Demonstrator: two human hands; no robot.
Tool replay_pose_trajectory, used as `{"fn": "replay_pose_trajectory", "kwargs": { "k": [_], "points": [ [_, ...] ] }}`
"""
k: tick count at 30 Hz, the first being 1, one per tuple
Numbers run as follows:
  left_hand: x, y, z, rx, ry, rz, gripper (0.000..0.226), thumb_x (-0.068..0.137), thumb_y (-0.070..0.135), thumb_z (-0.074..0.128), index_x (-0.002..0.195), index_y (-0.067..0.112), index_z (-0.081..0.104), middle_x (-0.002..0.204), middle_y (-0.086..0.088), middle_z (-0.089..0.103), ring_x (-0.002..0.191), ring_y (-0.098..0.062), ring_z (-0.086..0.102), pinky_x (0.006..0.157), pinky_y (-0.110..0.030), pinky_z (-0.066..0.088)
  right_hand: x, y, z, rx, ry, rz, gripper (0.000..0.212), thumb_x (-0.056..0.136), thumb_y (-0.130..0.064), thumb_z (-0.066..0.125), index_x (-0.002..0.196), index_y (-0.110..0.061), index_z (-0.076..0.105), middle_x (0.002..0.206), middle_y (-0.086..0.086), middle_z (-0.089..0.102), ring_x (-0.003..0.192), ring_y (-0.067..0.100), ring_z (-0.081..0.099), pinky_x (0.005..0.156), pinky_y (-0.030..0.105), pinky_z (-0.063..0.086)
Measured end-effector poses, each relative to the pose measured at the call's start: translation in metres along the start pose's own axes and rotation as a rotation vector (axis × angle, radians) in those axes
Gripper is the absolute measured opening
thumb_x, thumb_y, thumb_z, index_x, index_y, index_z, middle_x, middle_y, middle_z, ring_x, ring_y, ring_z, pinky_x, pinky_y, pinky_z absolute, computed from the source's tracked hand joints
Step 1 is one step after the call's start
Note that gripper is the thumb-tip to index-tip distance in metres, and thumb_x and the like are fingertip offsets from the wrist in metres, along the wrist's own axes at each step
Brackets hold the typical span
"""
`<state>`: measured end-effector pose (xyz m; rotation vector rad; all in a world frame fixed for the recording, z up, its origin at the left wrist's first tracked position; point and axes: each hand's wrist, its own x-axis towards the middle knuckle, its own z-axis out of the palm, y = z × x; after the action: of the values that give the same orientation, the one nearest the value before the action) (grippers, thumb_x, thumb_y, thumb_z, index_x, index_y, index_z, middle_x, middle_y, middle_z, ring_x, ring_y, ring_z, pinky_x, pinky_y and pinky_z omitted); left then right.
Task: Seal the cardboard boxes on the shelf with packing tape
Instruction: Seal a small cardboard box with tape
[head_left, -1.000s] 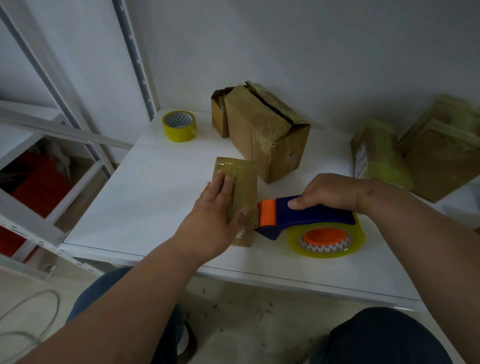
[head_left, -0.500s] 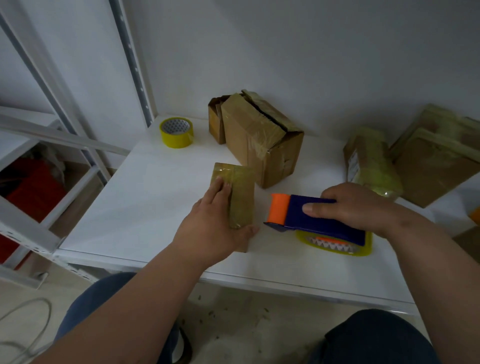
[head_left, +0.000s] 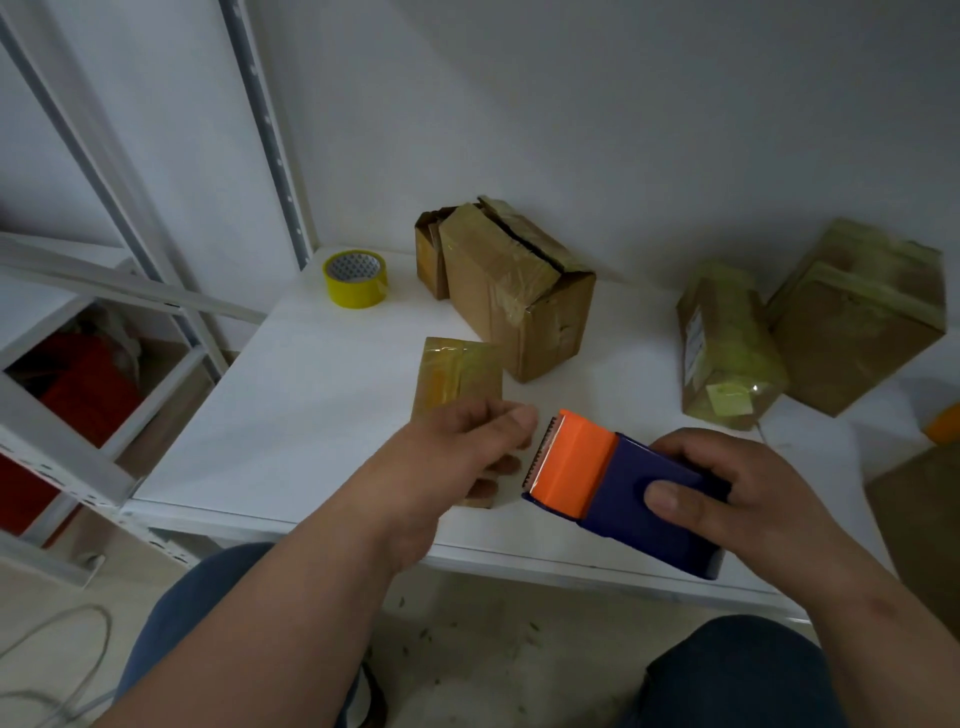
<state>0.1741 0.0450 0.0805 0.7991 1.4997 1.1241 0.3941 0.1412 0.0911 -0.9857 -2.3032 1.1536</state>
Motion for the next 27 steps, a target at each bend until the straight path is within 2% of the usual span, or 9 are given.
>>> {"fn": "replay_pose_trajectory", "kwargs": {
  "k": [3,6,10,12,15,17,20,23,27],
  "points": [
    [-0.004,-0.003,0.001,-0.108,-0.086,-0.037,0.040,0.074,0.047,0.065,0.100,0.017,0.071,0.085,-0.002,0.068,0.082,-0.016,0.061,0.083,-0.034,0.049,-0.003,-0.006,0.000,0.029,-0.019,-0.024,0.038,0.061,-0.064,0.059,0.085,-0.035,0.065,0.080,-0.005,0.071,0.066,0.007,0.065,0.054,0.011,0.046],
    [-0.007,-0.006,0.002,-0.191,-0.102,-0.064,0.042,0.069,0.040,0.068,0.100,0.012,0.072,0.087,-0.008,0.066,0.081,-0.019,0.059,0.081,-0.035,0.048,-0.005,-0.009,0.000,0.038,-0.043,-0.028,0.036,0.062,-0.063,0.059,0.084,-0.035,0.065,0.081,-0.005,0.071,0.067,0.006,0.066,0.056,0.013,0.048],
    [-0.010,-0.002,0.005,-0.080,0.062,0.019,0.013,0.088,0.022,0.065,0.085,0.011,0.072,0.080,-0.015,0.068,0.077,-0.023,0.060,0.077,-0.035,0.053,-0.008,-0.011,0.001,-0.007,-0.051,-0.001,0.041,0.062,-0.067,0.057,0.085,-0.034,0.065,0.081,-0.010,0.070,0.068,0.006,0.066,0.057,0.015,0.049],
    [-0.009,-0.001,0.005,0.021,0.142,0.071,0.017,0.093,0.017,0.062,0.079,0.013,0.071,0.076,-0.013,0.071,0.070,-0.019,0.063,0.071,-0.029,0.057,-0.007,-0.010,0.004,-0.037,-0.062,0.008,0.042,0.063,-0.067,0.060,0.083,-0.031,0.065,0.080,-0.013,0.069,0.067,0.004,0.066,0.056,0.014,0.048],
    [-0.009,0.001,0.000,0.064,0.210,0.128,0.019,0.092,0.012,0.064,0.074,0.011,0.070,0.061,-0.004,0.066,0.054,-0.009,0.058,0.052,-0.015,0.048,-0.004,-0.011,0.009,-0.030,-0.099,0.013,0.045,0.065,-0.065,0.063,0.088,-0.027,0.064,0.079,-0.016,0.068,0.065,0.000,0.064,0.055,0.012,0.046],
    [-0.009,0.003,-0.006,0.053,0.218,0.135,0.018,0.090,0.010,0.065,0.074,0.009,0.070,0.060,-0.004,0.064,0.054,-0.011,0.055,0.053,-0.018,0.047,-0.001,-0.011,0.009,-0.018,-0.119,0.005,0.048,0.064,-0.067,0.059,0.089,-0.027,0.064,0.079,-0.014,0.068,0.064,0.000,0.063,0.055,0.011,0.045],
    [-0.008,0.004,-0.025,-0.026,0.269,0.136,0.014,0.089,0.008,0.066,0.075,0.007,0.070,0.066,-0.008,0.064,0.059,-0.018,0.051,0.061,-0.029,0.047,0.002,-0.011,0.001,-0.029,-0.117,0.004,0.048,0.062,-0.069,0.057,0.086,-0.028,0.066,0.076,-0.011,0.068,0.061,0.002,0.062,0.054,0.011,0.043],
    [-0.007,0.005,-0.038,-0.052,0.286,0.128,0.012,0.088,0.008,0.066,0.077,0.004,0.070,0.065,-0.007,0.064,0.055,-0.014,0.050,0.055,-0.022,0.048,0.006,-0.011,-0.008,-0.037,-0.117,0.000,0.044,0.061,-0.070,0.056,0.079,-0.031,0.067,0.071,-0.008,0.068,0.058,0.002,0.061,0.051,0.009,0.040],
    [-0.002,0.011,-0.045,-0.071,0.326,0.123,0.016,0.088,0.003,0.063,0.074,0.007,0.069,0.065,-0.005,0.066,0.054,-0.010,0.051,0.052,-0.019,0.047,0.015,-0.006,-0.020,-0.061,-0.150,0.000,0.058,0.057,-0.078,0.058,0.083,-0.028,0.071,0.074,0.002,0.069,0.061,0.010,0.064,0.053,0.013,0.042]
  ]
}}
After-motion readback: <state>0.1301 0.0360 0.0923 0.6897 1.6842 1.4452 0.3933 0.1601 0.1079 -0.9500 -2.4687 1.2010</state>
